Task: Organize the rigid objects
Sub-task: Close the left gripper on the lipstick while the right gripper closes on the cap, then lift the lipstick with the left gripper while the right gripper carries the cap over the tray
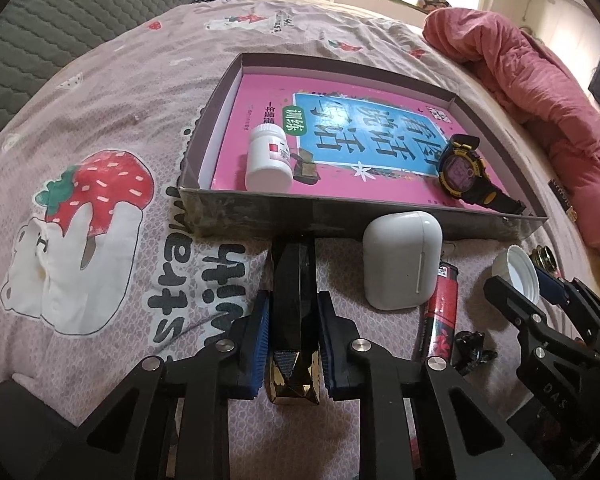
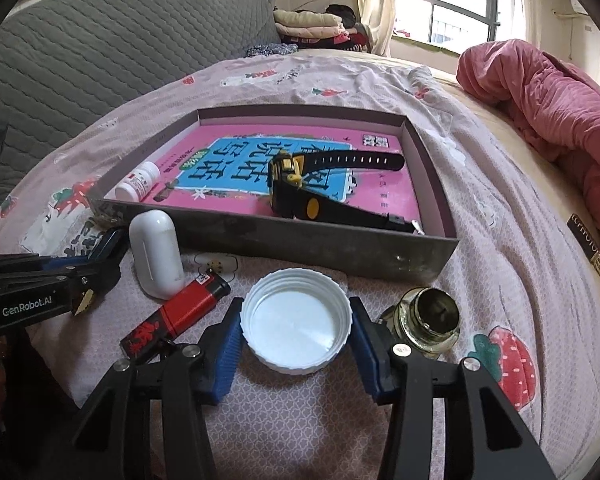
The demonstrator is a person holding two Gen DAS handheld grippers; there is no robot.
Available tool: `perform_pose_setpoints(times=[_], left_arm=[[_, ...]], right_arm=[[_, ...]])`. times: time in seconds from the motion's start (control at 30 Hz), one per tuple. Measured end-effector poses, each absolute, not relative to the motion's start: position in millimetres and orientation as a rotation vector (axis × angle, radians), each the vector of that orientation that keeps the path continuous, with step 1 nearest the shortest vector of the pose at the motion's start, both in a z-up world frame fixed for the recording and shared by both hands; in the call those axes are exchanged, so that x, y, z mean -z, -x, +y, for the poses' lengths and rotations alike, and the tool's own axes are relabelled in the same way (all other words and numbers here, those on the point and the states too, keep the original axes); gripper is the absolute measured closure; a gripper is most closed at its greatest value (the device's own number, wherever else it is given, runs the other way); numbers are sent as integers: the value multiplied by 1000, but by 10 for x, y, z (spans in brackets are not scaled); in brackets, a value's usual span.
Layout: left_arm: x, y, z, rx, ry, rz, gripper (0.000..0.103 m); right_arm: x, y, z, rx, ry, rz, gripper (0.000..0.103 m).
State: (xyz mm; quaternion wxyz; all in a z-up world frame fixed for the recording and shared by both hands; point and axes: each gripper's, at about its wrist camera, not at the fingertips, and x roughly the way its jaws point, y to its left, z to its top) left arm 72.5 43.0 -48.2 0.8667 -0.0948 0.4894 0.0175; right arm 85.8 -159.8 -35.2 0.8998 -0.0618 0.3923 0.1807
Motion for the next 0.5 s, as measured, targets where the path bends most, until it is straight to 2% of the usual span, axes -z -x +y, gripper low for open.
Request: perform_pose_setpoints(times=[0.5], left_arm=[[255,-603,394,-18,170,960,81]], right_arm=[[217,-784,-1654,-382,114,770,53]])
